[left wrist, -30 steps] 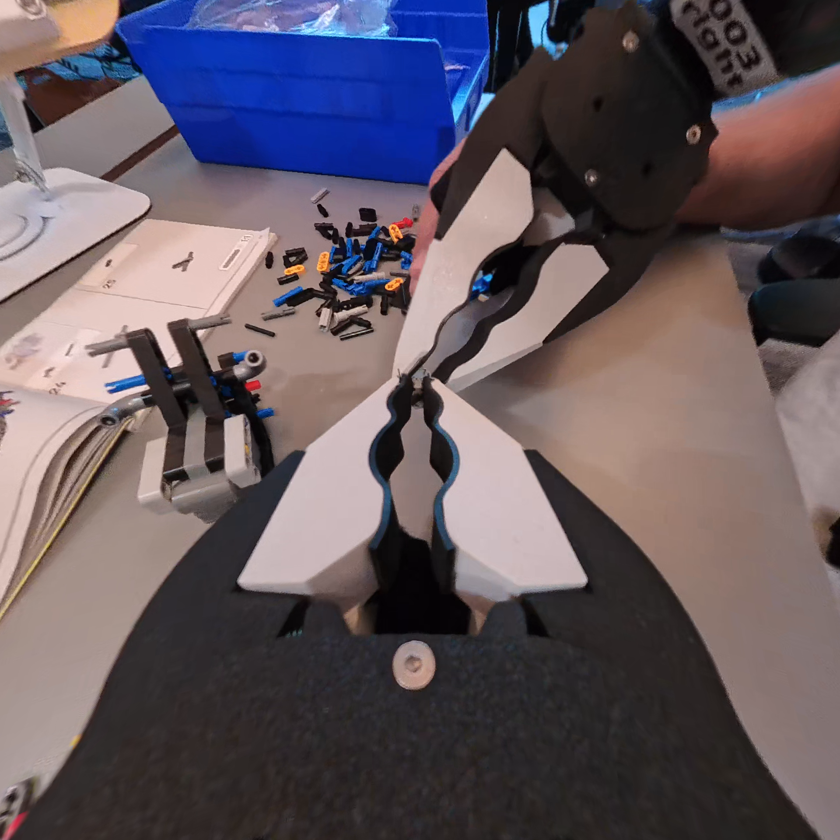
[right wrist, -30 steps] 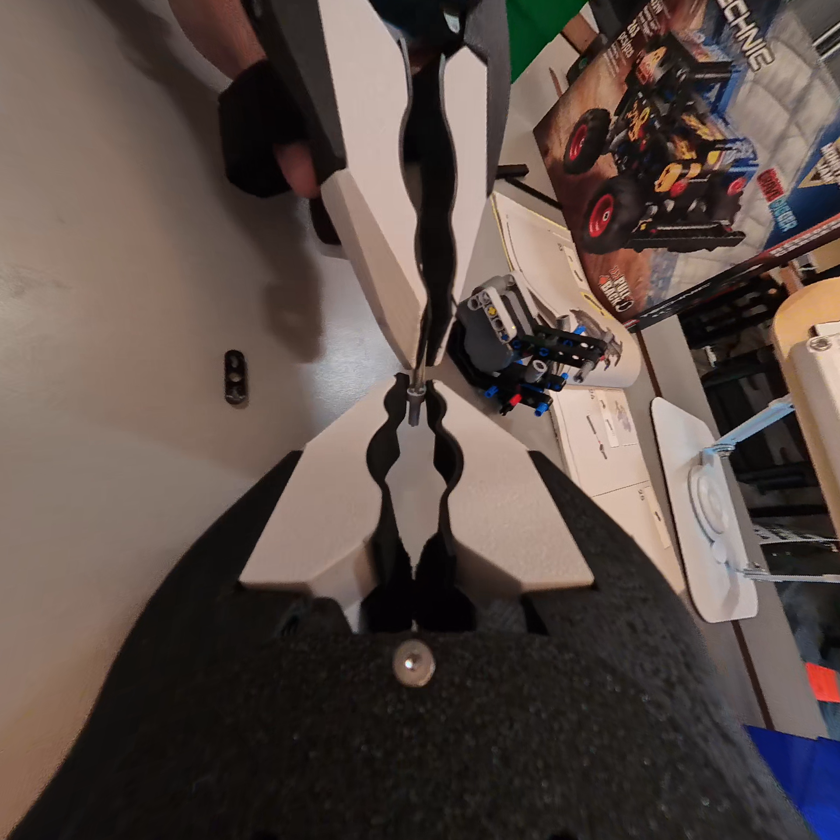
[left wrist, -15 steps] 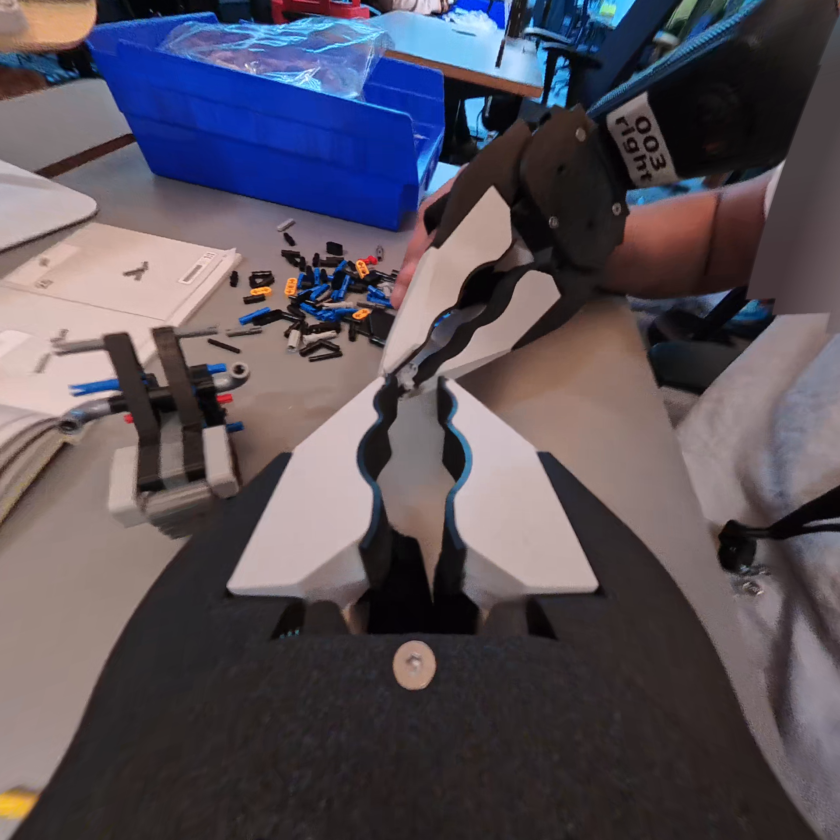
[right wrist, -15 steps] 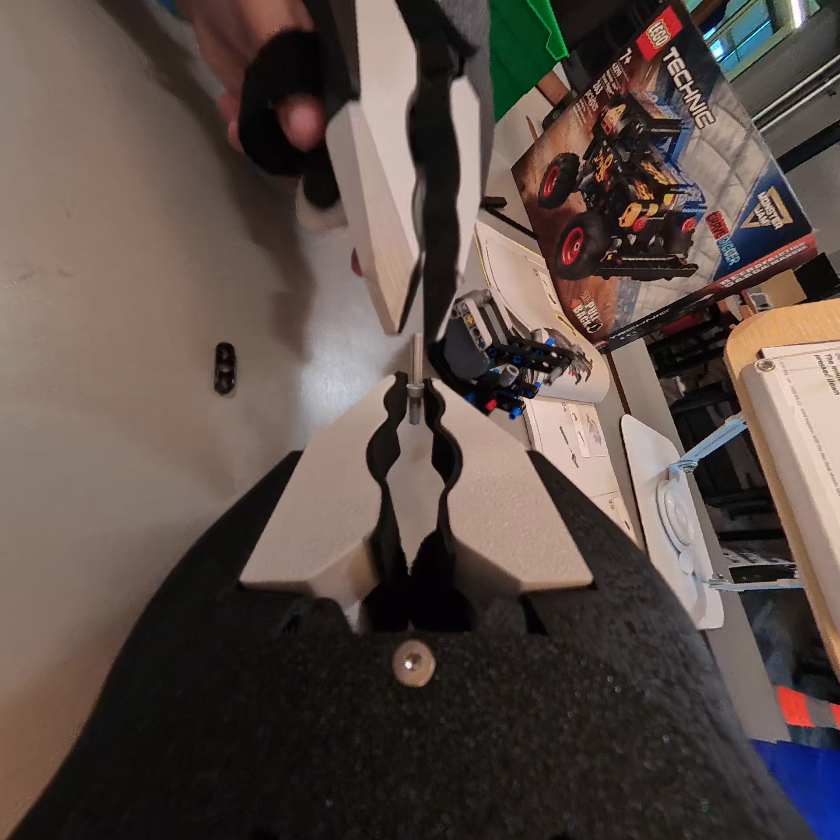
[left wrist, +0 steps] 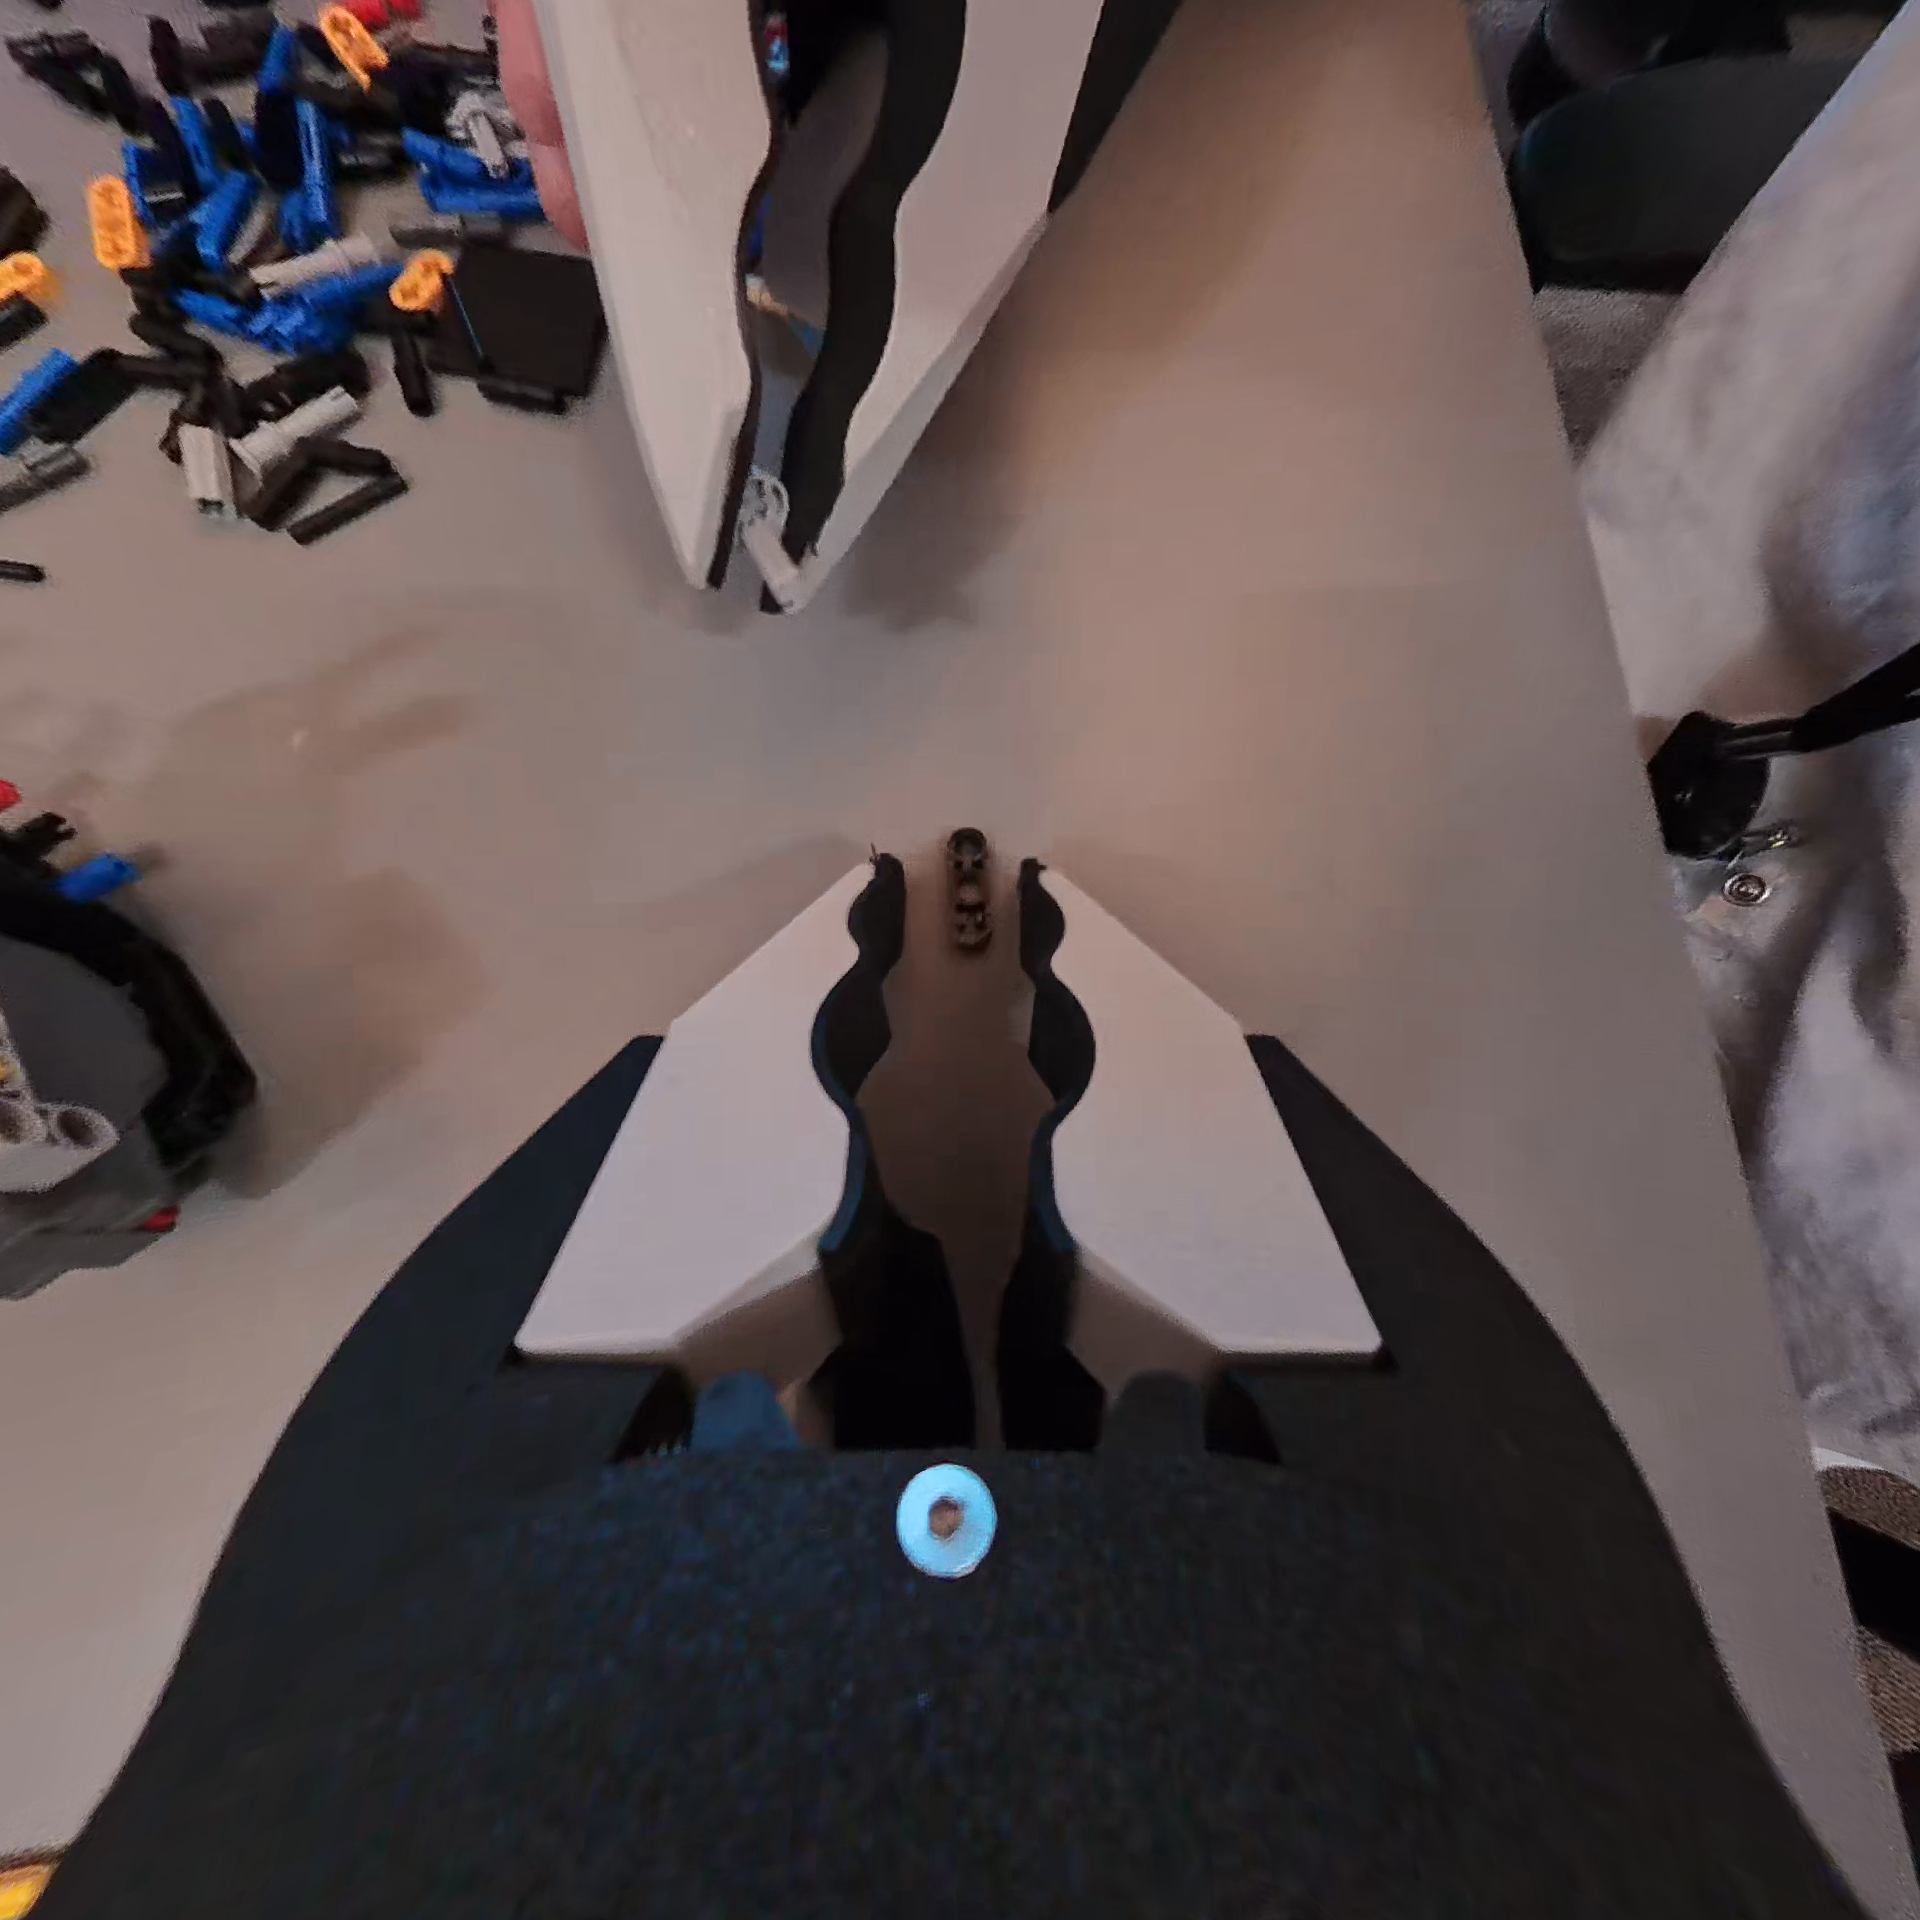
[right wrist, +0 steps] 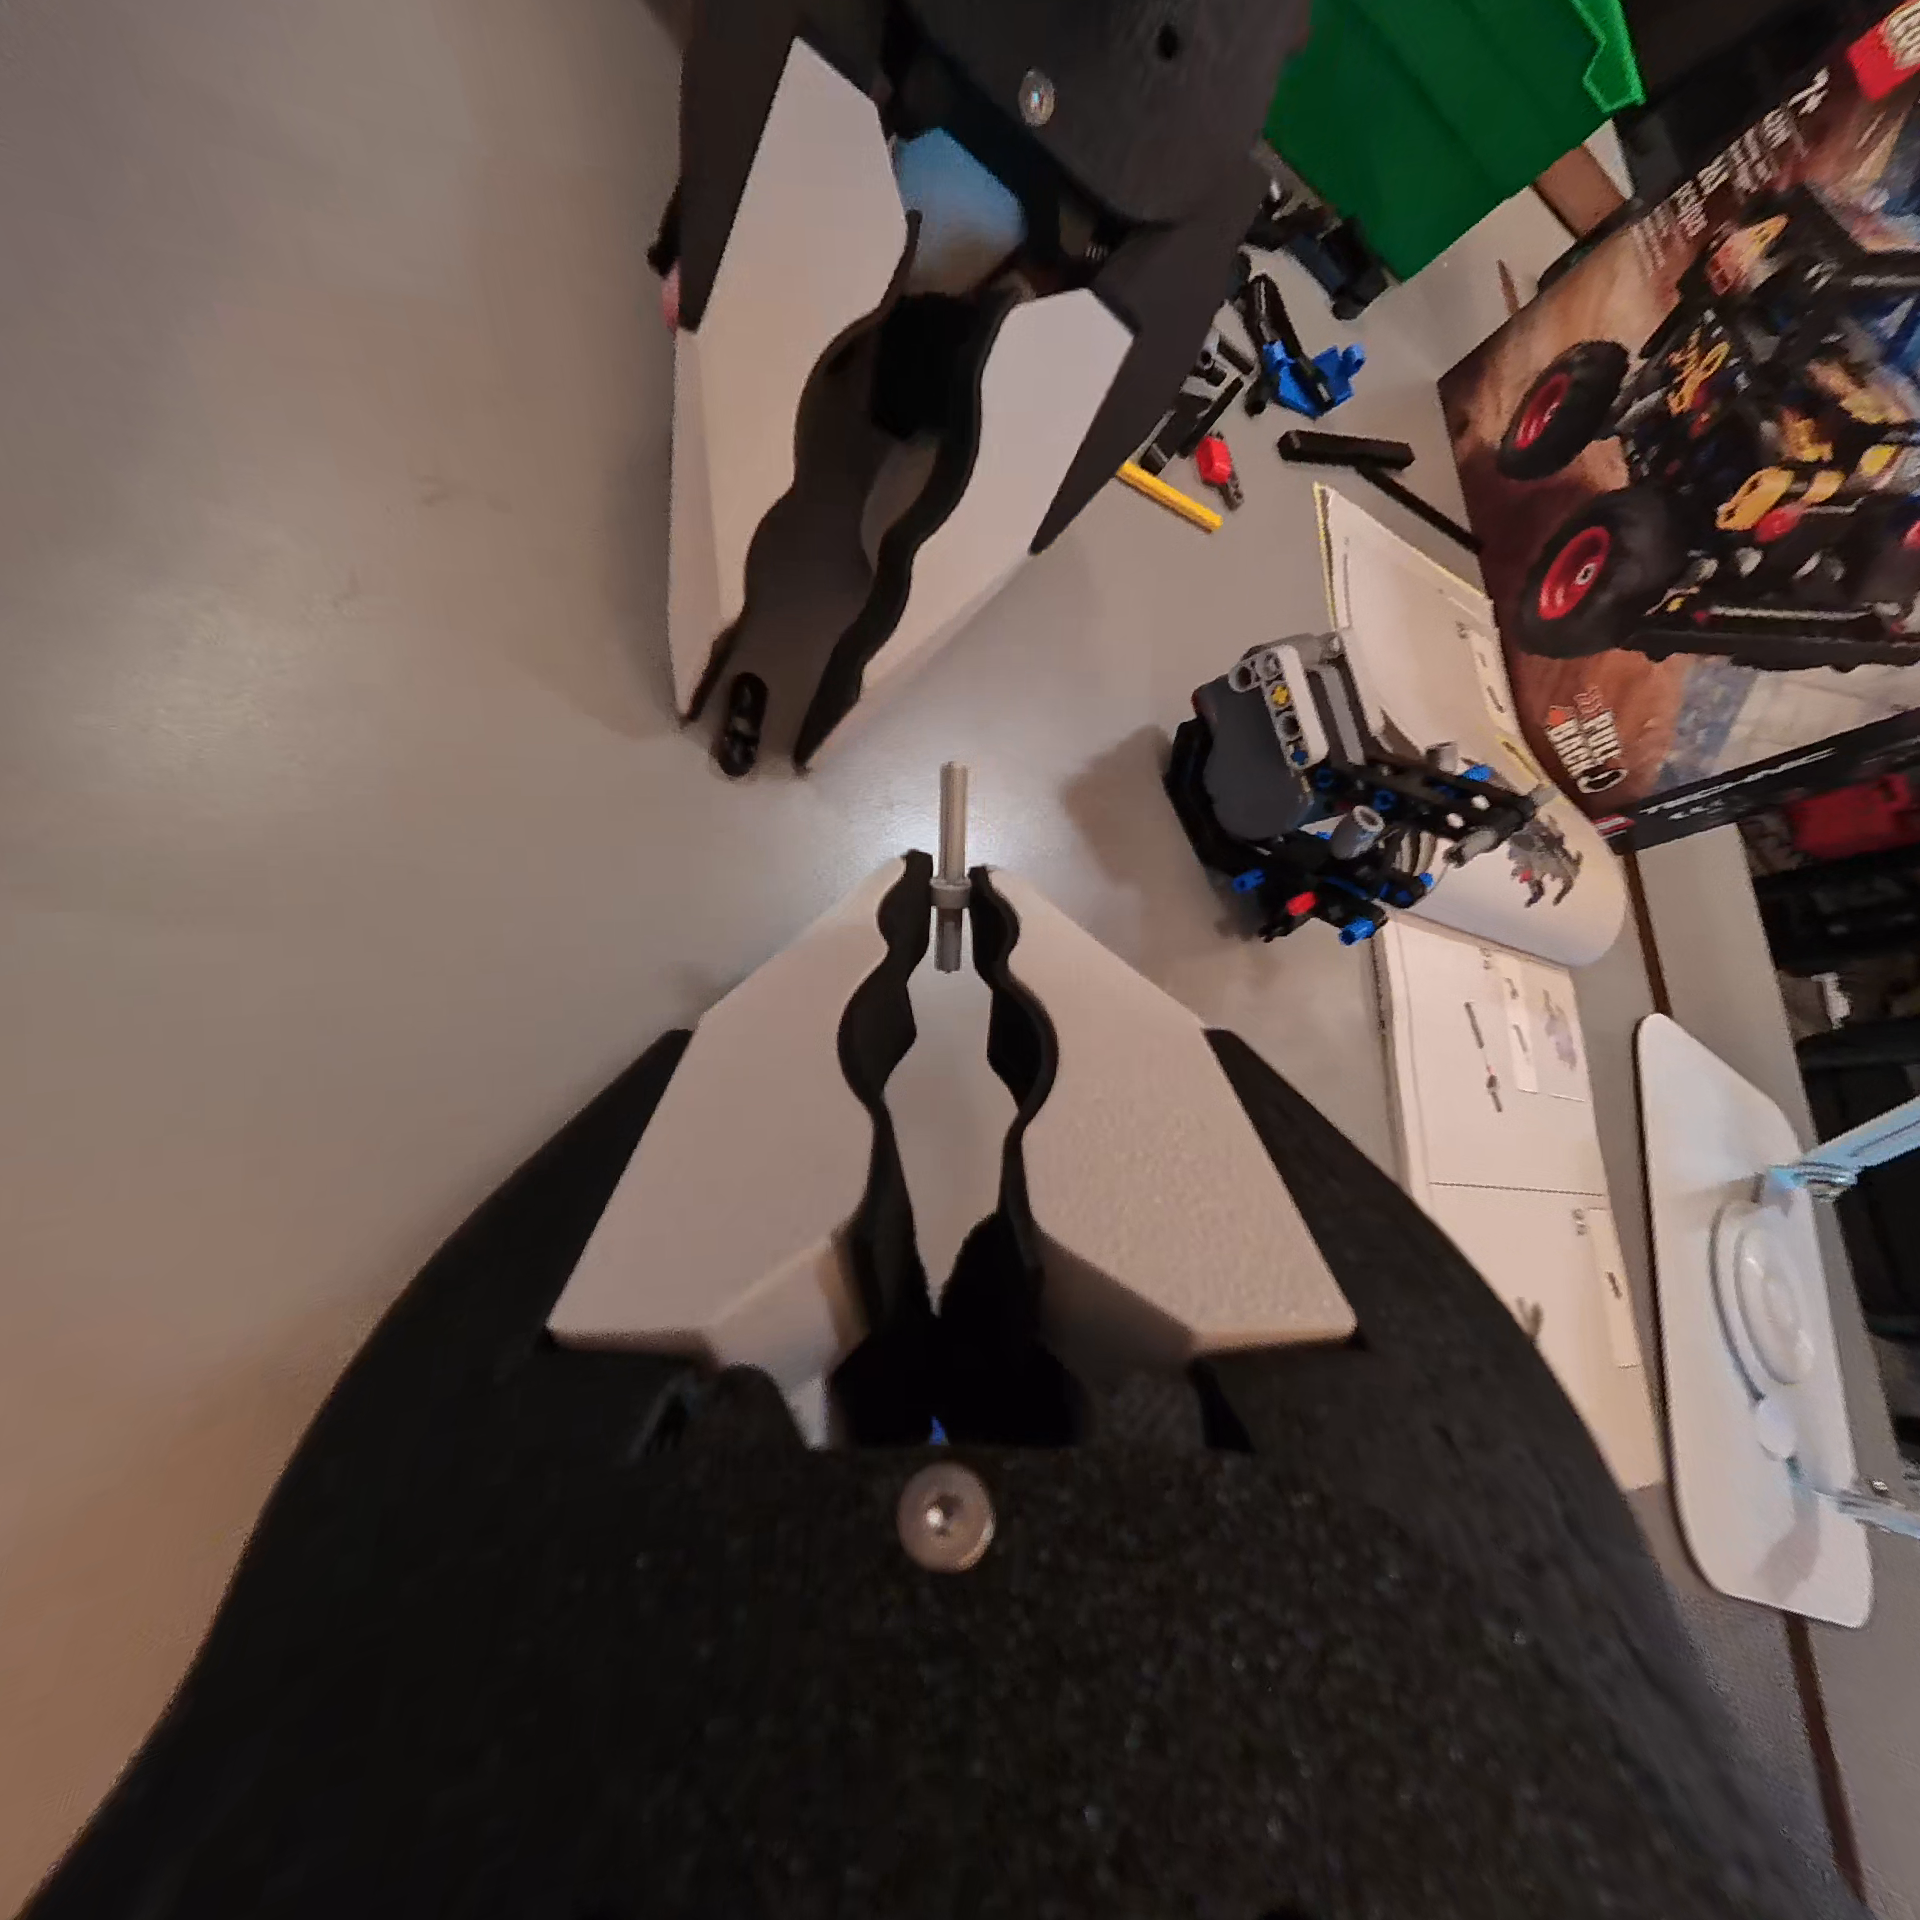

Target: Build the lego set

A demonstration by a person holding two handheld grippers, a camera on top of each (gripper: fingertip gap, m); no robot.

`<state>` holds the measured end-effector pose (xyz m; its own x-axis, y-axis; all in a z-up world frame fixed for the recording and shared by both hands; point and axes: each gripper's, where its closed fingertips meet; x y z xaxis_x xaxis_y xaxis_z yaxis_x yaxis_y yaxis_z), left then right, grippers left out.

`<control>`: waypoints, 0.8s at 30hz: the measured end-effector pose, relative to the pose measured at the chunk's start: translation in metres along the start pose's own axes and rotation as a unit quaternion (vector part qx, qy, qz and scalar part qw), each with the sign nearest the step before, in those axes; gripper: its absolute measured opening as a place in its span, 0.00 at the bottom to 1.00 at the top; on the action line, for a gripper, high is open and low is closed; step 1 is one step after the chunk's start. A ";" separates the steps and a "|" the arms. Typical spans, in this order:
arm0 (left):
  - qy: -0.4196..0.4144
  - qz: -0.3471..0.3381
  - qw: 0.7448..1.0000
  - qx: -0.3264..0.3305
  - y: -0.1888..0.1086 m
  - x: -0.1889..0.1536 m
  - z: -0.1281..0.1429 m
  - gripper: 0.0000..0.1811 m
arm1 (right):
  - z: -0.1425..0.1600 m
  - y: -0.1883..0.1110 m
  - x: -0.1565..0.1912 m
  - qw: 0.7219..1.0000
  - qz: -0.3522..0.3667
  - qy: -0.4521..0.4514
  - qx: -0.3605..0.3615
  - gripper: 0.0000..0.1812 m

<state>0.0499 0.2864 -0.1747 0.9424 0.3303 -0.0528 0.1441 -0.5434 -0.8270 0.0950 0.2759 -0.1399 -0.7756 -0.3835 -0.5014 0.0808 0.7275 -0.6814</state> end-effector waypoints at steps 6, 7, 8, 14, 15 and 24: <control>-0.003 0.000 1.000 -0.003 0.003 -0.002 -0.003 0.03 | 0.012 0.011 0.008 0.999 -0.036 0.026 0.029 0.04; 0.001 -0.010 1.000 -0.003 0.003 0.000 -0.003 0.03 | 0.014 0.013 0.009 0.998 -0.041 0.029 0.033 0.04; 0.007 -0.025 1.000 -0.003 0.002 0.003 -0.003 0.03 | 0.015 0.013 0.009 0.998 -0.048 0.037 0.033 0.04; 0.027 -0.100 0.982 -0.158 -0.044 0.020 -0.044 0.03 | -0.005 0.001 0.004 0.988 -0.093 0.116 -0.043 0.04; 0.028 -0.110 0.979 -0.170 -0.049 0.022 -0.047 0.03 | -0.011 -0.002 0.003 0.985 -0.101 0.127 -0.061 0.04; 0.015 -0.093 0.976 -0.199 -0.052 0.024 -0.048 0.03 | -0.013 -0.003 0.000 0.984 -0.097 0.136 -0.065 0.04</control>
<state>0.0792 0.2855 -0.1058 0.8967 0.4316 0.0985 0.4128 -0.7347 -0.5383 0.0864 0.2815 -0.1311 -0.9086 -0.3693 -0.1953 -0.1531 0.7293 -0.6668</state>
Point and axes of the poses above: each gripper's, where its closed fingertips meet, y out along the fingers, z out of its underside, x = y × z across the jaws, and after that the axes turned 11 degrees about x, right-handed
